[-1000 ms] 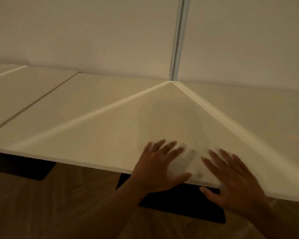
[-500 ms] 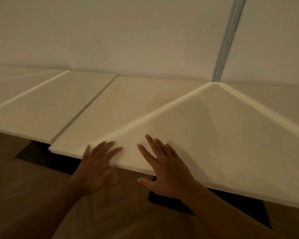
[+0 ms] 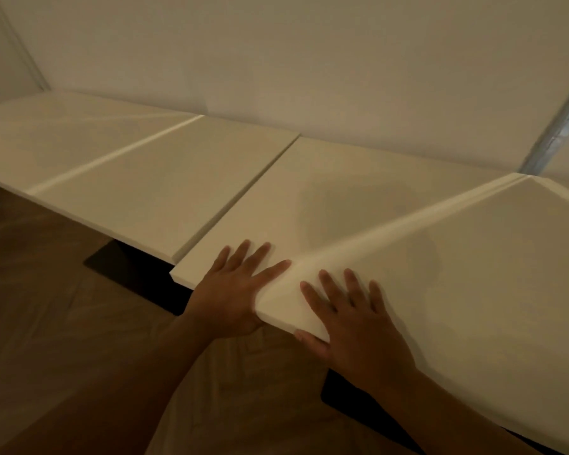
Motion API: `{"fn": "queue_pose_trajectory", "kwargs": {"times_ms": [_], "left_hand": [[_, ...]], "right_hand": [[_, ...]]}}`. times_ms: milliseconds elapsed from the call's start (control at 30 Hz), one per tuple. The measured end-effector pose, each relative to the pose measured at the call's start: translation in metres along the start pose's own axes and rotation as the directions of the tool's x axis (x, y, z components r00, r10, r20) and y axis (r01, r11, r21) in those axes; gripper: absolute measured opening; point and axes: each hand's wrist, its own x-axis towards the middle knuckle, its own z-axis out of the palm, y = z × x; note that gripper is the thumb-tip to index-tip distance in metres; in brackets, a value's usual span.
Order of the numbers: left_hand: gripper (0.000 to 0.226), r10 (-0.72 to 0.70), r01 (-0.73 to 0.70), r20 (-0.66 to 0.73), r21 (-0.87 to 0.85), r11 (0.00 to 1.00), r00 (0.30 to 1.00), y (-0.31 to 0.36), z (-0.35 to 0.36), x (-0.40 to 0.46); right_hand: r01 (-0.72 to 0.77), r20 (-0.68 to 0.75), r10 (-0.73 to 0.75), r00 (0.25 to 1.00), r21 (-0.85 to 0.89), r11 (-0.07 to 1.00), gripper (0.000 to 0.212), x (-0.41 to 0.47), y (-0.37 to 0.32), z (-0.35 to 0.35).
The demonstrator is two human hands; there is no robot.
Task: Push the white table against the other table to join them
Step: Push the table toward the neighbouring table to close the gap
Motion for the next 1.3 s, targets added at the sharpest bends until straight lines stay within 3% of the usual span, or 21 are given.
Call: {"fn": "queue_pose_trajectory", "kwargs": {"times_ms": [900,1067,1200,1300], "left_hand": [[0.099,-0.005,0.005,-0.011,-0.001,1.000,1.000,-0.021,0.003,0.022],[0.102,-0.060,0.061,0.052,-0.017,0.998,0.997,-0.012,-0.004,0.022],[0.107,-0.105,0.116,0.198,-0.048,0.992,0.975,-0.002,-0.012,0.024],[0.084,-0.142,0.186,0.257,-0.158,0.970,0.956,0.013,-0.017,0.026]], "right_hand": [[-0.028,-0.005,0.028,1.000,0.024,0.999,0.076,0.029,0.000,0.005],[-0.035,-0.003,0.036,0.999,0.078,0.996,0.076,0.024,0.000,0.001],[-0.053,-0.047,0.066,0.997,0.234,0.971,0.072,0.008,0.008,-0.006],[-0.144,-0.059,0.171,0.984,0.317,0.937,0.069,-0.027,0.035,-0.007]]}}
